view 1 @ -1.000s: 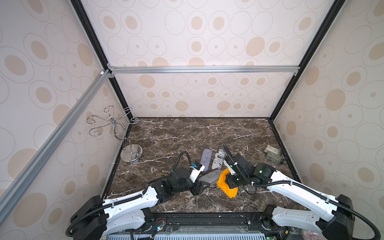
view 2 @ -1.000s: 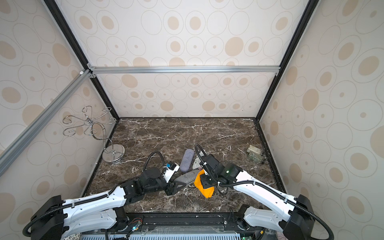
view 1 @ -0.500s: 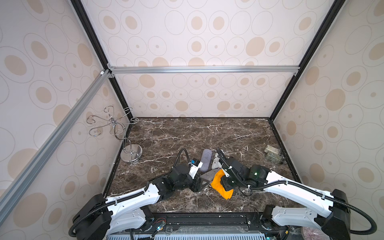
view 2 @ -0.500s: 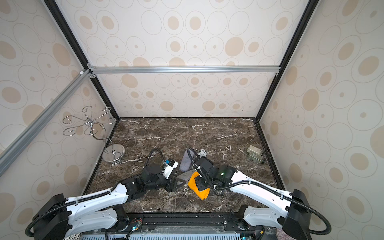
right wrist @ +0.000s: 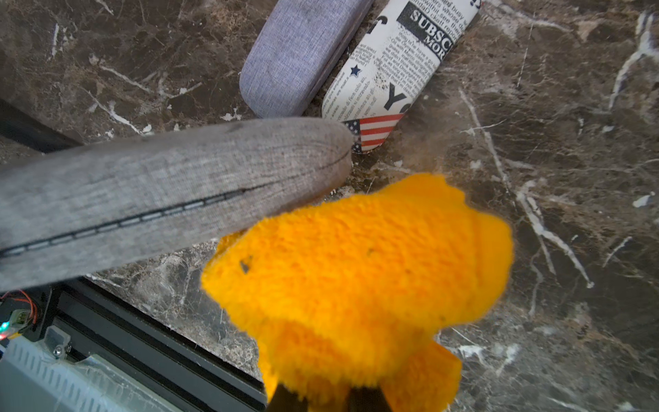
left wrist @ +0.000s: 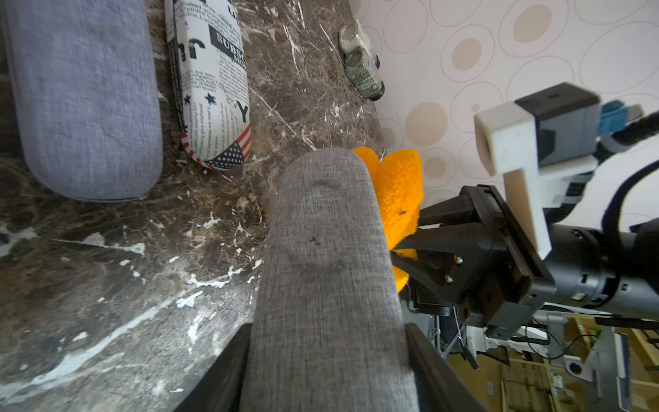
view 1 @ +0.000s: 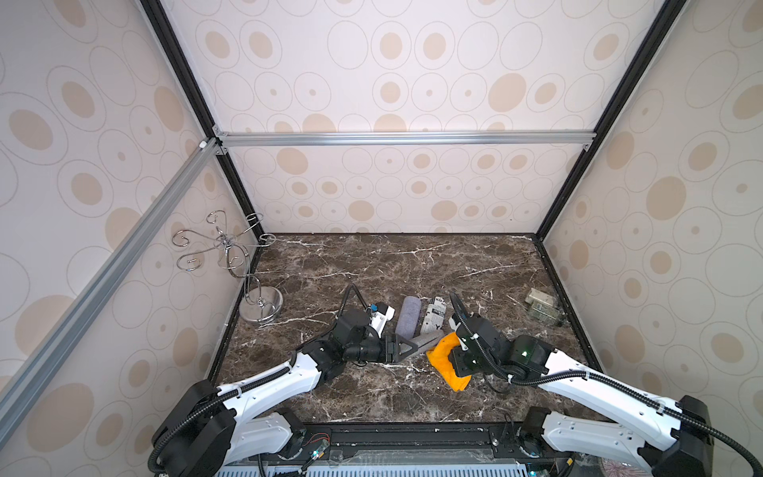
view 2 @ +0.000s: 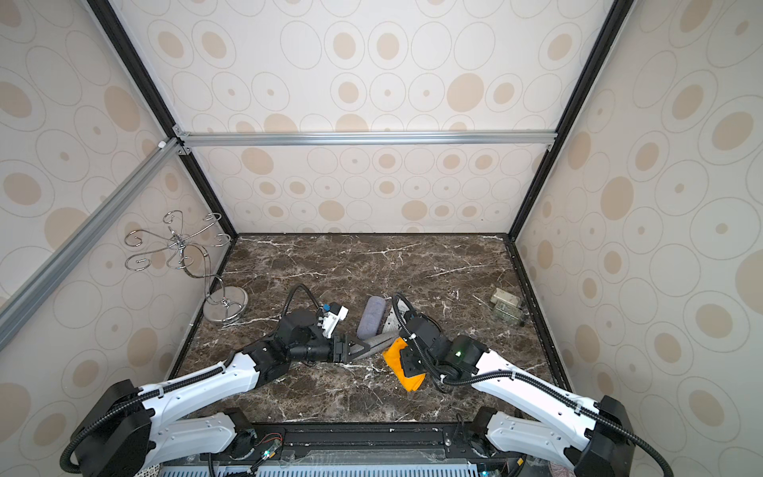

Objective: Wipe the eyeglass case
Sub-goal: Wipe the dirt from the eyeglass case.

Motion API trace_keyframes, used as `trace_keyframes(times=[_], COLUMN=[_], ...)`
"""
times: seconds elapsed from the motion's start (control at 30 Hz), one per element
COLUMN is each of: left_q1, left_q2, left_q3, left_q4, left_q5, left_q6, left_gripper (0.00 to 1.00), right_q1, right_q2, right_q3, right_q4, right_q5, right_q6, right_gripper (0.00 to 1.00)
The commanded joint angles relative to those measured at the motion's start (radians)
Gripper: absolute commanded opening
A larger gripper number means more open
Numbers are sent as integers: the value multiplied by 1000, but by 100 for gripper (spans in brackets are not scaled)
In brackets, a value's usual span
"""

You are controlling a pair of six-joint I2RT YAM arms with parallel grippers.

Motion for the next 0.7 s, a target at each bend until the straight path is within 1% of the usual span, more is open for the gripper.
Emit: trace_keyframes(times=[0.0,0.1,0.17,0.23,0.33,0.43,0.5,0.57,0.67], left_q1=[11,10,10,11,10,11,11,11,10], left_q2=[-7,-15,-15,-15,-22,-23,-17,-14,-12], left_q3=[44,53,56,63,65,71,72,66,66], left_q4=[61,35,34,22,12,-17,-25,-17,-4], left_q5=[41,29,29,24,21,25,39,45,55], left_q6=[-85,-68,-63,-50,-33,-5,9,9,8], left_gripper=[32,32,32,32,32,32,32,32,32], right_q1=[1,14,24,26,15,-51,-107,-162,-193], right_q2=[-7,-15,3,23,29,8,-10,-29,-34], right_q3=[-25,-45,-48,-46,-67,-119,-137,-150,-144], right_q4=[134,275,327,335,316,326,297,280,271], right_q5=[-70,-184,-230,-227,-144,-149,-136,-149,-194], right_q6=[20,5,2,4,33,64,78,79,52], right_gripper=[0,0,0,0,0,0,0,0,0])
